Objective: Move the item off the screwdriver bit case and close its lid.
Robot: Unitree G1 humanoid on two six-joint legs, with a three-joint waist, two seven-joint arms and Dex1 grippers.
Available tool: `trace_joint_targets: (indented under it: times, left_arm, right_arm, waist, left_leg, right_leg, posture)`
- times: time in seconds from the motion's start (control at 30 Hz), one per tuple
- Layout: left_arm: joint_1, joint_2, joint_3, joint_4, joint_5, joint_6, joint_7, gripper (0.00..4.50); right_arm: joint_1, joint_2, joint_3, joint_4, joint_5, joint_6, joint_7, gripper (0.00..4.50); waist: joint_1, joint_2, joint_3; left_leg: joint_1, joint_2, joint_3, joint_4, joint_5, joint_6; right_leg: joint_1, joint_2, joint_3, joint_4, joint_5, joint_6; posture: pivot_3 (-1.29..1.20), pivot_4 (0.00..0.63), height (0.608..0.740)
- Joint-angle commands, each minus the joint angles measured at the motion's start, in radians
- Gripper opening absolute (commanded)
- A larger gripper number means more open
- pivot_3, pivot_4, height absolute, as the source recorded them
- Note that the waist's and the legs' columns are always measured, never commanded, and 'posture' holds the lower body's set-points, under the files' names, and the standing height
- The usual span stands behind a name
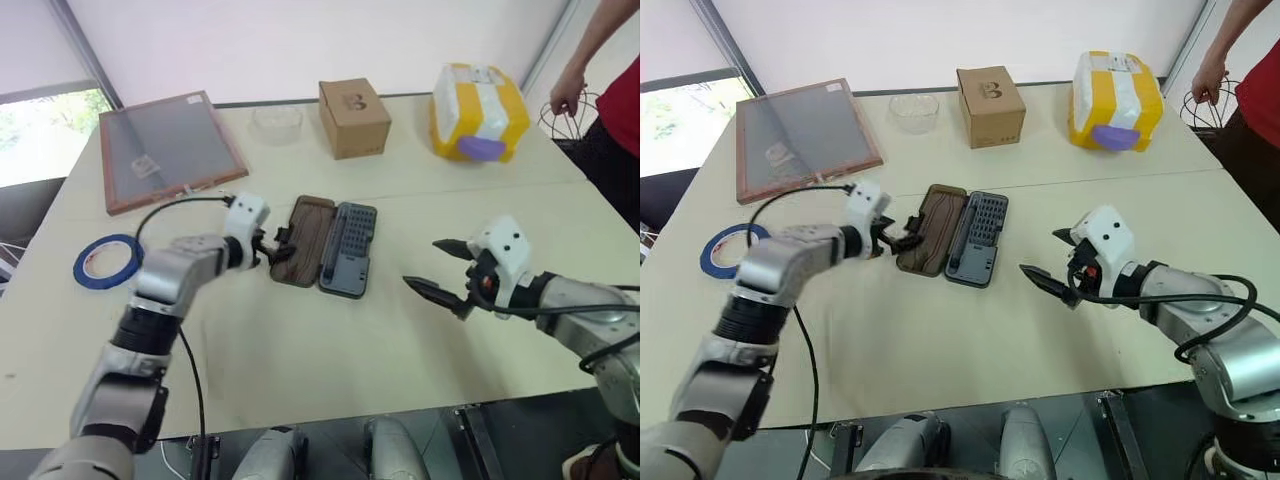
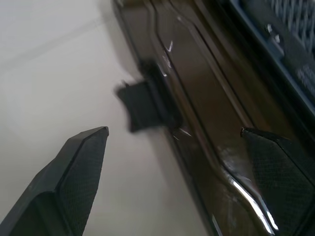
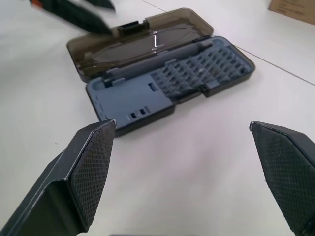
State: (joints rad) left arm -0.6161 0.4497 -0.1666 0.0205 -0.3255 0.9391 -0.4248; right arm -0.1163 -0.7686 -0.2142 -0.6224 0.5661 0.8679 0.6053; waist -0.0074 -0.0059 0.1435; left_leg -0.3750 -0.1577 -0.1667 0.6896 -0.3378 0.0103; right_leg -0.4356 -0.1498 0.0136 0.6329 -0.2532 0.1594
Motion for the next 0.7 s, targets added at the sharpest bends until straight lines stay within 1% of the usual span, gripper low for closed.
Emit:
trace_joint_targets:
  times: [0.03, 0.17, 0.27, 0.3, 0.4, 0.47, 0.6, 0.63, 0.7]
  left_arm:
    - [0.015, 0.004, -0.018, -0.060, 0.064, 0.004, 0.044, 4.48]
    - [0.047, -0.001, -0.017, -0.054, 0.115, -0.010, 0.080, 4.48]
    - [0.057, -0.008, 0.006, -0.048, 0.118, -0.009, 0.084, 4.48]
    - [0.062, -0.003, 0.007, -0.048, 0.113, -0.003, 0.073, 4.24]
    - [0.077, 0.006, 0.003, -0.055, 0.101, 0.011, 0.050, 3.25]
    - [0.087, 0.011, 0.000, -0.060, 0.103, 0.023, 0.044, 2.36]
    - [0.107, 0.016, -0.001, -0.066, 0.108, 0.038, 0.038, 0.35]
    - [0.109, 0.017, -0.001, -0.067, 0.108, 0.038, 0.038, 0.05]
    - [0.113, 0.017, 0.000, -0.066, 0.109, 0.036, 0.036, 0.05]
  right_arm:
    - [0.005, 0.015, -0.022, -0.043, 0.006, -0.012, -0.029, 4.50]
    - [0.025, 0.027, -0.020, -0.054, 0.008, -0.021, -0.045, 4.50]
    - [0.030, 0.031, -0.018, -0.056, 0.009, -0.023, -0.050, 4.50]
    - [0.031, 0.031, -0.018, -0.055, 0.010, -0.024, -0.051, 4.50]
    - [0.034, 0.027, -0.019, -0.051, 0.010, -0.028, -0.048, 4.50]
    - [0.035, 0.022, -0.022, -0.048, 0.010, -0.030, -0.044, 4.50]
    - [0.036, 0.017, -0.022, -0.043, 0.007, -0.032, -0.039, 4.50]
    - [0.036, 0.016, -0.021, -0.043, 0.006, -0.033, -0.038, 4.50]
    - [0.038, 0.014, -0.022, -0.041, 0.005, -0.035, -0.036, 4.50]
  waist:
    - [0.001, 0.000, 0.000]
    - [0.009, 0.000, 0.000]
    - [0.014, 0.000, 0.000]
    - [0.014, 0.000, 0.000]
    - [0.014, 0.000, 0.000]
    - [0.012, 0.000, 0.000]
    - [0.014, 0.001, -0.001]
    - [0.015, 0.001, -0.001]
    - [0.018, 0.001, -0.002]
  left_leg:
    - [0.000, 0.000, 0.000, 0.000, 0.000, 0.000]
    - [0.001, 0.000, 0.000, 0.000, 0.000, 0.000]
    - [0.001, 0.000, 0.001, 0.000, 0.000, 0.000]
    - [0.001, 0.000, 0.001, 0.001, 0.000, 0.000]
    - [0.002, 0.000, 0.001, 0.001, 0.000, 0.000]
    - [0.002, 0.000, 0.002, 0.000, 0.000, 0.000]
    - [0.002, 0.001, 0.002, 0.000, 0.000, 0.000]
    - [0.002, 0.001, 0.002, 0.000, 0.000, 0.000]
    - [0.003, 0.001, 0.002, 0.000, 0.000, 0.000]
  right_leg:
    - [0.000, 0.000, 0.000, 0.000, 0.000, 0.000]
    - [0.001, 0.000, 0.000, 0.000, 0.000, 0.000]
    - [0.001, 0.000, 0.000, 0.000, 0.000, 0.000]
    - [0.001, 0.000, 0.000, 0.000, 0.000, 0.000]
    - [0.001, 0.000, 0.000, 0.000, 0.000, 0.000]
    - [0.001, 0.000, 0.000, 0.000, 0.000, 0.000]
    - [0.001, 0.000, 0.000, 0.000, 0.000, 0.000]
    - [0.002, 0.000, 0.000, 0.000, 0.000, 0.000]
    - [0.002, 0.000, 0.000, 0.000, 0.000, 0.000]
  posture:
    - [0.00, 0.150, 0.740]
    - [0.00, 0.150, 0.740]
    - [0.00, 0.150, 0.740]
    - [0.00, 0.150, 0.740]
    - [0.00, 0.150, 0.740]
    - [0.00, 0.150, 0.740]
    - [0.00, 0.150, 0.740]
    - [0.00, 0.150, 0.740]
    - [0.00, 0.150, 0.740]
